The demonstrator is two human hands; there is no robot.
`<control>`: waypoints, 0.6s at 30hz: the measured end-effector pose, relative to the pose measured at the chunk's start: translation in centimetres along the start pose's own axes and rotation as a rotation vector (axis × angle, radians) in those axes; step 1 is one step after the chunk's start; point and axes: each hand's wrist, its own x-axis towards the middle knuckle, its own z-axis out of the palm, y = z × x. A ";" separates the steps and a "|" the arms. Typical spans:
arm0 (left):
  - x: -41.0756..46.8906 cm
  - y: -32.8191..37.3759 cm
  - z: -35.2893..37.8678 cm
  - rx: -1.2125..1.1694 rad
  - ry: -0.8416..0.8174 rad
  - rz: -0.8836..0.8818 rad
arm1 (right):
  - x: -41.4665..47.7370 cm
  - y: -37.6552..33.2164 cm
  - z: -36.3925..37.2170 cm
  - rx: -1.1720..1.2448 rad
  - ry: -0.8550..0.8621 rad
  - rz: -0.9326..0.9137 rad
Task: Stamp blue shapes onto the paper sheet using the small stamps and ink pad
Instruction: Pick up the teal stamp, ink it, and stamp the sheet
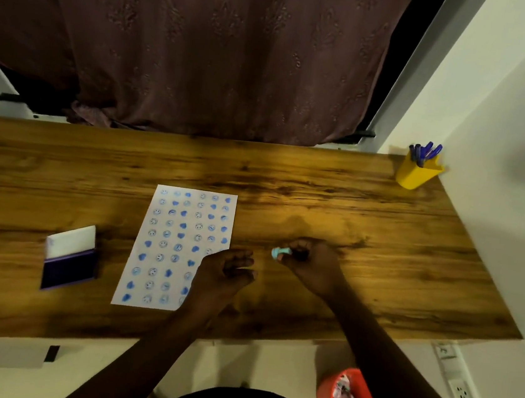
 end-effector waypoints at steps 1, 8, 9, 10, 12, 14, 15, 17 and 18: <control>0.1 -0.2 0.0 0.016 0.019 -0.005 | 1.0 0.3 -0.3 -0.103 0.018 -0.038; -0.6 -1.6 -0.6 -0.005 0.112 -0.047 | 5.9 0.6 -0.6 -0.498 -0.090 -0.087; -0.7 -1.7 -0.8 -0.007 0.123 -0.048 | 6.3 0.6 -0.5 -0.533 -0.104 -0.088; -0.8 -1.8 -0.8 -0.016 0.130 -0.050 | 6.6 0.6 -0.3 -0.560 -0.116 -0.089; -0.9 -1.8 -0.9 -0.053 0.136 -0.054 | 6.9 0.7 -0.2 -0.589 -0.131 -0.079; -0.9 -1.6 -0.9 -0.062 0.140 -0.055 | 7.1 0.9 0.0 -0.587 -0.139 -0.063; -0.9 -1.5 -0.8 -0.048 0.140 -0.052 | 7.2 1.0 0.0 -0.587 -0.143 -0.060; -0.8 -1.4 -0.5 -0.023 0.137 -0.037 | 7.3 1.2 0.0 -0.588 -0.146 -0.055; -0.8 -1.3 -0.3 -0.014 0.135 -0.031 | 7.3 1.3 -0.1 -0.588 -0.148 -0.055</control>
